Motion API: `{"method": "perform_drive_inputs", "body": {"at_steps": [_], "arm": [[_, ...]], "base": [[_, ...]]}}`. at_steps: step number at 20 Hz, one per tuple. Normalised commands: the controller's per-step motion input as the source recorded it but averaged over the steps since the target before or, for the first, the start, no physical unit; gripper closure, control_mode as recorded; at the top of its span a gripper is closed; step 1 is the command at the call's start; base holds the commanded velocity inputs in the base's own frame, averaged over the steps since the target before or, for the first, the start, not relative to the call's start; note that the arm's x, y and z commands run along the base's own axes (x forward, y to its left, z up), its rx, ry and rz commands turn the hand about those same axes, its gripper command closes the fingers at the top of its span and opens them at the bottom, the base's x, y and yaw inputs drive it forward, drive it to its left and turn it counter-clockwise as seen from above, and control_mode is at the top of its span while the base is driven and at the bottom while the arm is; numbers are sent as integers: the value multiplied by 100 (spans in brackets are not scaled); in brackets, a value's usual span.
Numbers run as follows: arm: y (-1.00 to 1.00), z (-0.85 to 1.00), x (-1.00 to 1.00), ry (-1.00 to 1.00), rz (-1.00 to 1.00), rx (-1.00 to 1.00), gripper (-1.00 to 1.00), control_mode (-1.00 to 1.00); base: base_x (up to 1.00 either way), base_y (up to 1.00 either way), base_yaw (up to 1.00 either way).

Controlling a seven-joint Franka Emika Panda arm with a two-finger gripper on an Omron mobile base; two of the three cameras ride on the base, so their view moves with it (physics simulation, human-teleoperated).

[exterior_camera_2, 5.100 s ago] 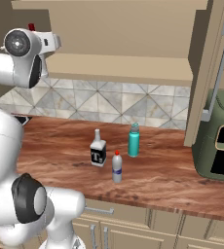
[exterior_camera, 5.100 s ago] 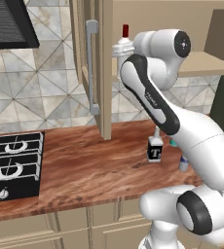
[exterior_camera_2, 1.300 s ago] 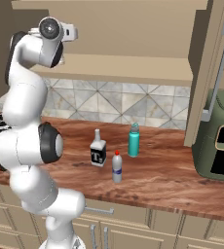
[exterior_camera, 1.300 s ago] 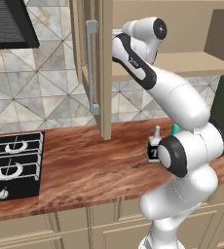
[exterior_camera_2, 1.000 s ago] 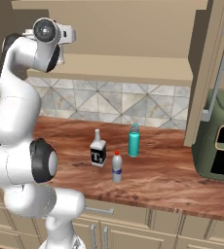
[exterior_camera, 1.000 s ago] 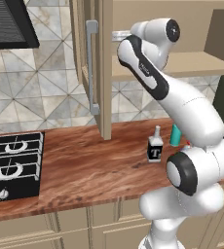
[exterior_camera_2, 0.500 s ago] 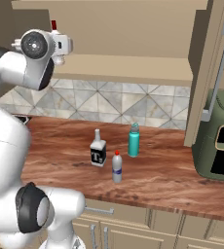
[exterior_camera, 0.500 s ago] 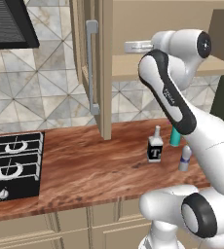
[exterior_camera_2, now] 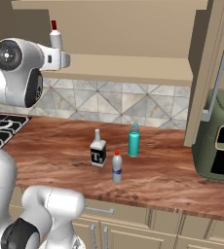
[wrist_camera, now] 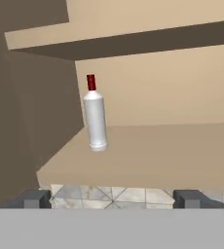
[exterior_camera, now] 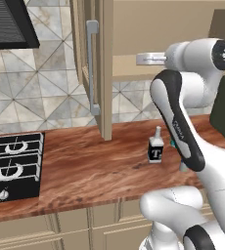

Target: Sort all alcoholic drinks to one cabinet, and non-alcoholic drinks to the other.

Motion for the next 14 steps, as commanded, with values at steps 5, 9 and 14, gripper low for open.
{"method": "perform_drive_inputs", "body": {"at_steps": [5, 9, 14], "arm": [[-11, -27, -32, 24, -17, 0, -100, -100], [-2, -29, -1, 21, -9, 0, -100, -100], [0, -29, 0, 12, -9, 0, -100, -100]], "base": [[0, 0, 0], [0, 0, 0], [0, 0, 0]]}}
